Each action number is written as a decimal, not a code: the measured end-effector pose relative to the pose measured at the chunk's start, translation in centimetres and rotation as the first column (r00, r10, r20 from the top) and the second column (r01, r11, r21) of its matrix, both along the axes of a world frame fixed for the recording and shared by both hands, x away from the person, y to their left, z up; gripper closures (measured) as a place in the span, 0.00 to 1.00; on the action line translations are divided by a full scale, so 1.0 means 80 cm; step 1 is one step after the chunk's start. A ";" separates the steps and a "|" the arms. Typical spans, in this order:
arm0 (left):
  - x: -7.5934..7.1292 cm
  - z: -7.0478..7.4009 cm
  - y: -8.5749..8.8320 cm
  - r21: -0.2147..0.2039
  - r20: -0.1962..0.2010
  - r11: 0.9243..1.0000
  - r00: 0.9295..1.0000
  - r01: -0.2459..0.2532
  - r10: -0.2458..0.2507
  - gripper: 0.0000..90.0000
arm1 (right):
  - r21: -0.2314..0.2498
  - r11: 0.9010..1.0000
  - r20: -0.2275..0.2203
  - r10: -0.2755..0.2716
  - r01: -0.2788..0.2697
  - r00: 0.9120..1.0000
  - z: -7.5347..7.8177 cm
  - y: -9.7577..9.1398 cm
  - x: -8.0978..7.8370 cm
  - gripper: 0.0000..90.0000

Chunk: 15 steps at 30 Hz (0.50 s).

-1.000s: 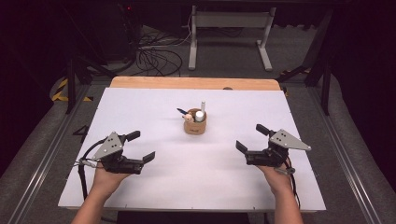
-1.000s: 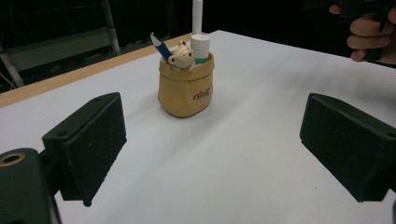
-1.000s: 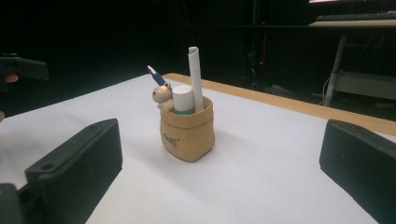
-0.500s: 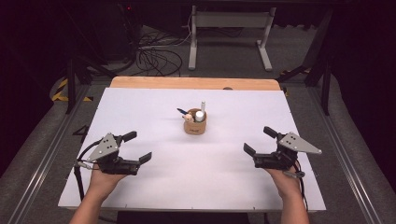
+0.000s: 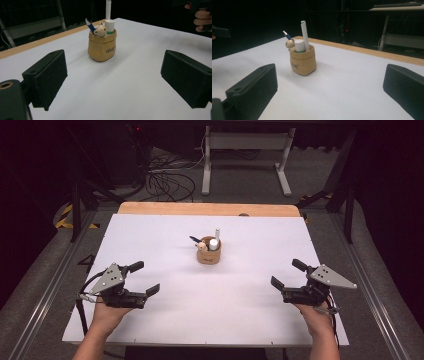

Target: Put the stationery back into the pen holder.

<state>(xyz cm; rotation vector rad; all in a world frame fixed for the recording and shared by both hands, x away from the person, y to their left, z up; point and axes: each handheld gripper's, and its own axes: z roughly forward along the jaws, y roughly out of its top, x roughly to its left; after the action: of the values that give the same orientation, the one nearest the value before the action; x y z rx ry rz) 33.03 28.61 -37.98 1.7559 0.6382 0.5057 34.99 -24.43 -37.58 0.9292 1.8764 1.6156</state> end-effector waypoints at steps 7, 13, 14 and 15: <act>-0.001 0.001 0.004 0.000 0.003 1.000 1.000 -0.002 0.002 0.09 | -0.035 0.999 -0.009 0.015 -0.016 1.000 -0.001 0.000 0.000 0.00; -0.002 0.000 0.004 -0.005 -0.006 1.000 1.000 0.000 0.000 0.09 | -0.053 0.998 -0.019 0.017 -0.018 1.000 -0.004 0.003 0.002 0.00; -0.002 0.000 0.004 0.000 -0.002 1.000 1.000 0.001 -0.001 0.09 | -0.057 0.998 -0.022 0.016 -0.018 1.000 -0.004 0.004 0.003 0.00; -0.002 0.000 0.004 0.003 -0.002 1.000 1.000 0.002 -0.002 0.09 | -0.059 0.998 -0.021 0.013 -0.014 1.000 -0.004 0.004 0.003 0.00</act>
<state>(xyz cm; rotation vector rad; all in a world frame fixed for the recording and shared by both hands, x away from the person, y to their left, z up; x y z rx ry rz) 32.84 28.91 -38.01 1.7601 0.6375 0.5046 35.24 -24.07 -37.92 0.9130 1.9375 1.5556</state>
